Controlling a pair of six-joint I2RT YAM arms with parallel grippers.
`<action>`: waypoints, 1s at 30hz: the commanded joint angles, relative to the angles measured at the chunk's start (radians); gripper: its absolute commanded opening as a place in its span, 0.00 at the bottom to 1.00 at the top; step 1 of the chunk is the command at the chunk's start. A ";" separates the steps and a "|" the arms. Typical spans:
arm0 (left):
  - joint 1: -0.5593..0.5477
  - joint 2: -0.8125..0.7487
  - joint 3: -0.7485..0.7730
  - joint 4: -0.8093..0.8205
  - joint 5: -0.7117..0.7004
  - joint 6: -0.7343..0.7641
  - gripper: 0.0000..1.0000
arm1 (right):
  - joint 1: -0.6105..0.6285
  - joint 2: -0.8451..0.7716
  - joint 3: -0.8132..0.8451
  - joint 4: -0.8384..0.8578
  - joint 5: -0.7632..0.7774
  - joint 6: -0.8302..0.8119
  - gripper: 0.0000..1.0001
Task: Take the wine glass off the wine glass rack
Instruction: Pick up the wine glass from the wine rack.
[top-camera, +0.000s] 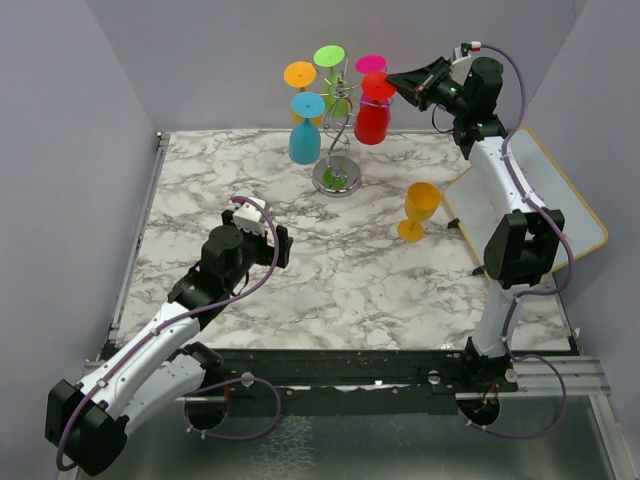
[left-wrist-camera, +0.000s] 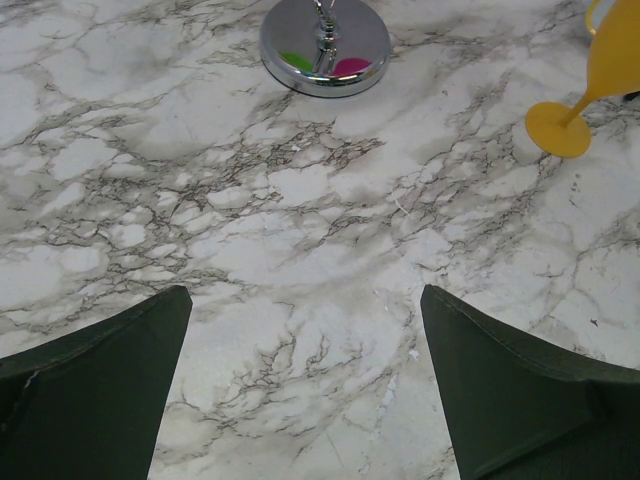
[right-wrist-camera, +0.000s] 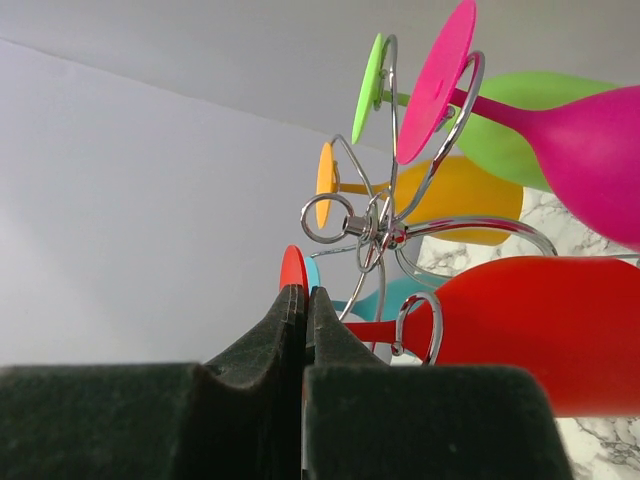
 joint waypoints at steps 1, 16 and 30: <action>0.005 -0.006 0.004 -0.005 -0.018 0.006 0.99 | 0.004 0.015 0.032 -0.003 0.058 0.048 0.01; 0.005 -0.012 0.004 -0.008 -0.018 0.007 0.99 | 0.002 -0.049 -0.054 0.007 0.178 0.075 0.01; 0.005 -0.010 0.006 -0.009 -0.016 0.007 0.99 | -0.005 -0.078 -0.058 0.002 0.233 0.143 0.01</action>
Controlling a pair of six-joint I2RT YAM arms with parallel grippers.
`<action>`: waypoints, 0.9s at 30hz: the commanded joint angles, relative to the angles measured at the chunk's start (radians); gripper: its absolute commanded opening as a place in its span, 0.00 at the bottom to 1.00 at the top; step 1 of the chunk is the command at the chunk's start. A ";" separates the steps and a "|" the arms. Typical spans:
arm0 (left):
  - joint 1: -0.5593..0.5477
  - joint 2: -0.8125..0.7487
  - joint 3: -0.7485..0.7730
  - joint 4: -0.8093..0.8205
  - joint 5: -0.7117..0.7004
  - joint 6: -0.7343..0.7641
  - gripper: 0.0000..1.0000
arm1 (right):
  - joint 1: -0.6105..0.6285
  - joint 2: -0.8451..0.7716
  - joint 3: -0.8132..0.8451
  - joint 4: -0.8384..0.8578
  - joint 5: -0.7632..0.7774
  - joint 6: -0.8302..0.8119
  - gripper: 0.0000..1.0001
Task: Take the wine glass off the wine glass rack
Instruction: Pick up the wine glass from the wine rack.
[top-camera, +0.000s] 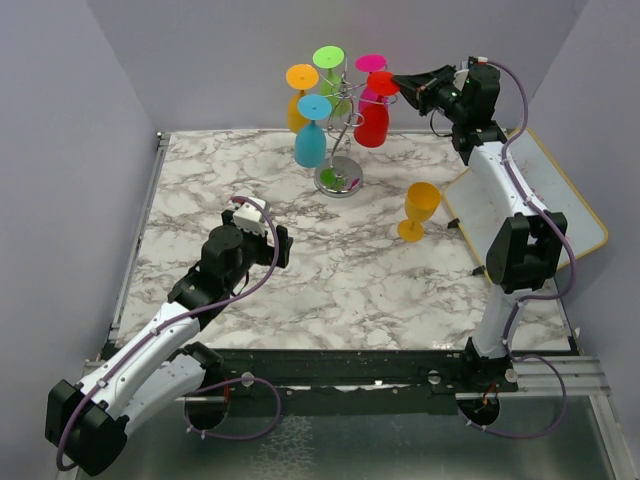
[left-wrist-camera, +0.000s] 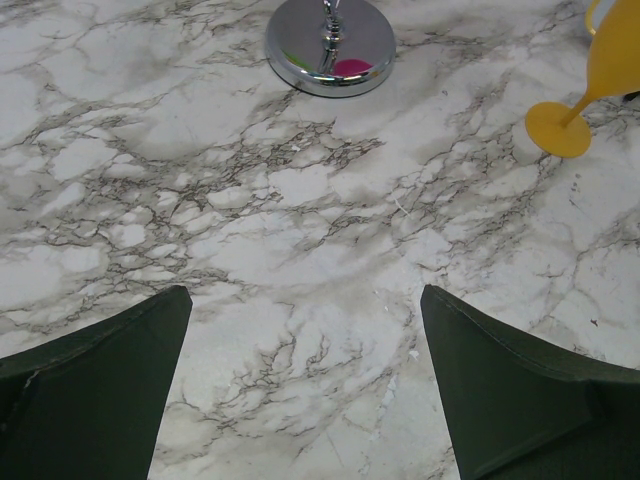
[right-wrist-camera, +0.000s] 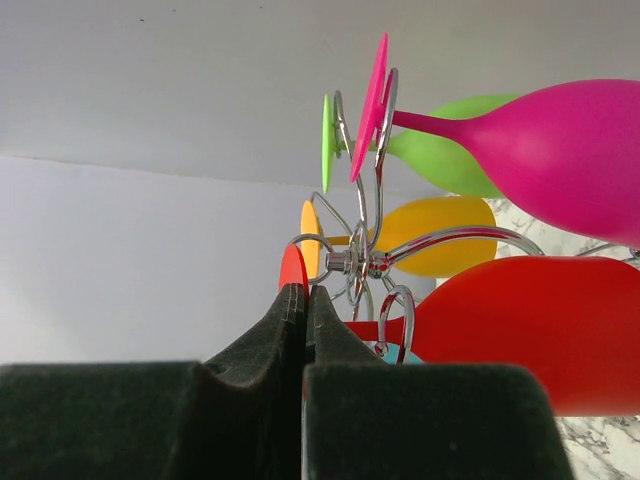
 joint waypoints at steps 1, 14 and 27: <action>0.005 -0.011 0.006 -0.009 -0.018 0.007 0.99 | -0.011 -0.038 0.024 0.021 0.051 0.015 0.01; 0.006 -0.010 0.006 -0.008 -0.015 0.005 0.99 | -0.019 -0.069 0.011 0.005 0.112 0.024 0.01; 0.005 -0.014 0.004 -0.008 -0.014 0.002 0.99 | -0.010 0.023 0.141 -0.089 0.033 0.006 0.01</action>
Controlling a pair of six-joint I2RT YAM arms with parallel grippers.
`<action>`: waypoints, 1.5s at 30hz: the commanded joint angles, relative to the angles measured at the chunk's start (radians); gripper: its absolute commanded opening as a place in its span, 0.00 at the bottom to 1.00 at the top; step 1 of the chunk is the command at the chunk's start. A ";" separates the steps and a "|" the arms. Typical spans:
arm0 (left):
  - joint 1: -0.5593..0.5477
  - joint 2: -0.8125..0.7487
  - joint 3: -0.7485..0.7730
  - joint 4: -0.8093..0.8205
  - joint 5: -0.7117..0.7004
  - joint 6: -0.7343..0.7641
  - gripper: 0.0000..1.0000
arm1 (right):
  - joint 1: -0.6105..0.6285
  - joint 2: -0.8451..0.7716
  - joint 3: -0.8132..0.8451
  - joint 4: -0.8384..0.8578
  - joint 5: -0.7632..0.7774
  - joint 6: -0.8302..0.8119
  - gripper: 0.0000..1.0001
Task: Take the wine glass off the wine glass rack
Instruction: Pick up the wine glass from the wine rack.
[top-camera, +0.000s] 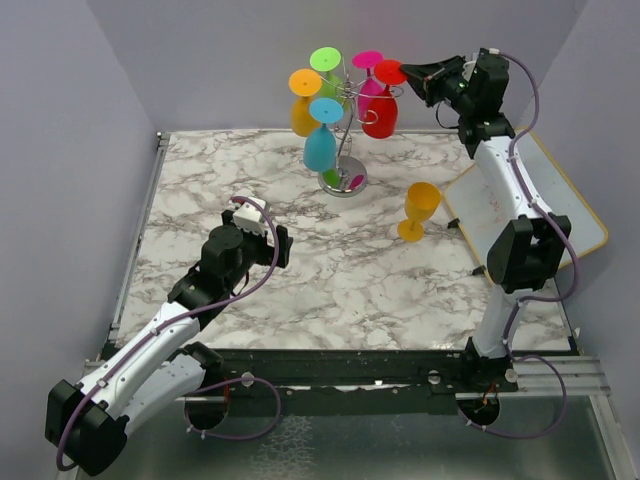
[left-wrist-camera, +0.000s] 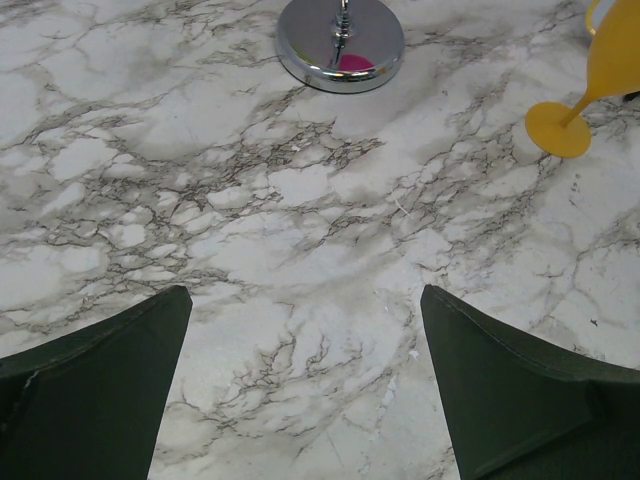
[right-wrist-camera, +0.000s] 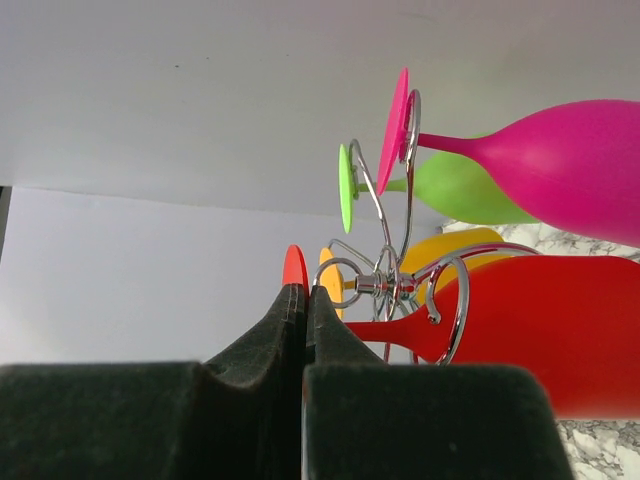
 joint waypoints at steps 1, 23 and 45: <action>0.005 -0.014 0.004 -0.008 -0.015 0.001 0.99 | 0.003 0.037 0.065 -0.010 -0.026 -0.008 0.01; 0.006 -0.006 0.004 -0.006 -0.015 0.002 0.99 | 0.016 0.099 0.159 -0.104 -0.006 -0.072 0.01; 0.005 -0.005 0.004 -0.009 -0.021 0.007 0.99 | 0.016 0.133 0.207 -0.124 0.108 -0.102 0.01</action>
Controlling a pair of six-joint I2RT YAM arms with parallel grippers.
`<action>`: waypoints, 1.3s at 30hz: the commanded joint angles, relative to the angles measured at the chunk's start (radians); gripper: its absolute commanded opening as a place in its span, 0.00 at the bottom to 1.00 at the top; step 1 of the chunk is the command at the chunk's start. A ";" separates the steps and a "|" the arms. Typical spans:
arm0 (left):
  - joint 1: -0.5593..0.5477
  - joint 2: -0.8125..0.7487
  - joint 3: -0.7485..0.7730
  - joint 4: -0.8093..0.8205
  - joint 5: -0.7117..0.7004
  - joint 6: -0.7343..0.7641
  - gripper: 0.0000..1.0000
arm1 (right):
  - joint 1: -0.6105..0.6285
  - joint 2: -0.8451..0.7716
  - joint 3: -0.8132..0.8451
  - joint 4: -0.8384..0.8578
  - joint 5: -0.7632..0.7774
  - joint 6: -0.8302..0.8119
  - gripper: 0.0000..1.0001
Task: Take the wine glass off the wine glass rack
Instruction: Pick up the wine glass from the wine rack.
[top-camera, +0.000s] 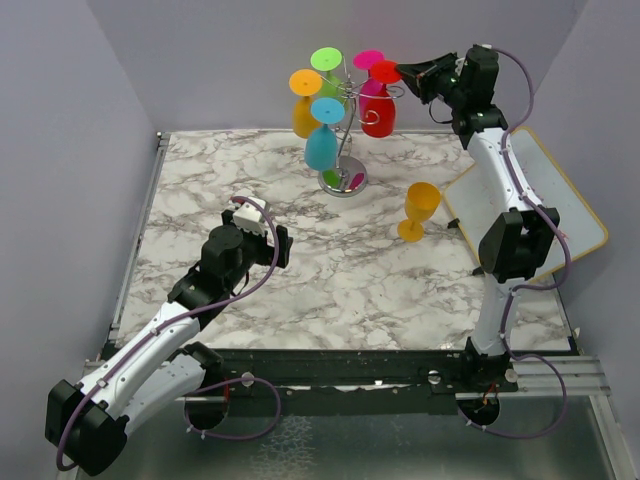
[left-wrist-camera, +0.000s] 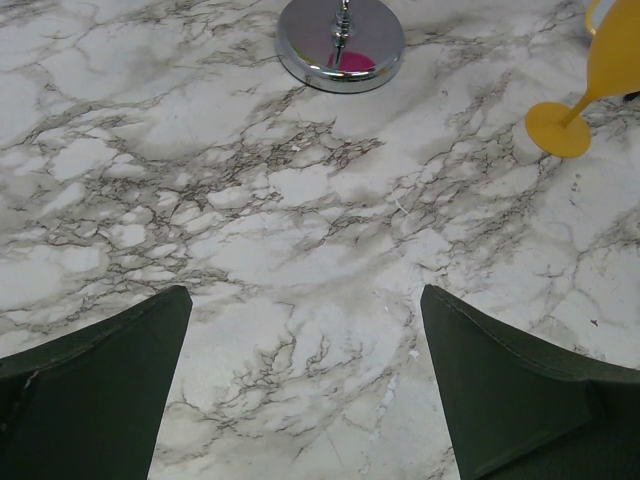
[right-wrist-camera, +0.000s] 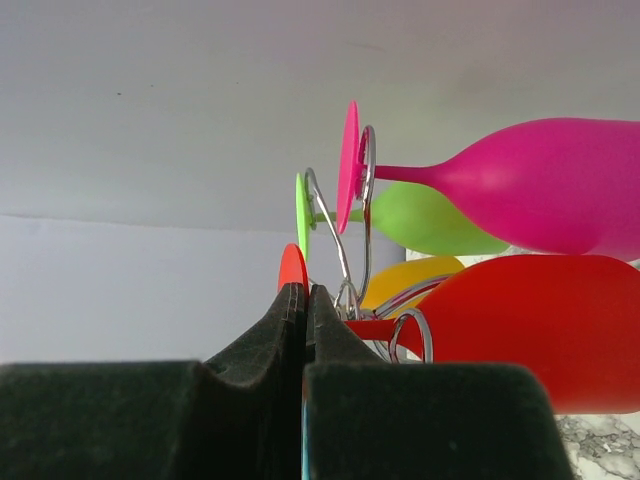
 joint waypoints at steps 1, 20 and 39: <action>0.005 -0.003 0.004 -0.009 -0.018 0.007 0.99 | 0.000 0.015 0.032 0.011 0.060 -0.021 0.01; 0.005 -0.008 0.002 -0.013 -0.021 0.008 0.99 | -0.007 -0.037 -0.019 0.031 0.146 -0.079 0.01; 0.005 -0.006 0.003 -0.010 -0.006 0.002 0.99 | -0.062 -0.230 -0.261 0.111 0.151 -0.121 0.01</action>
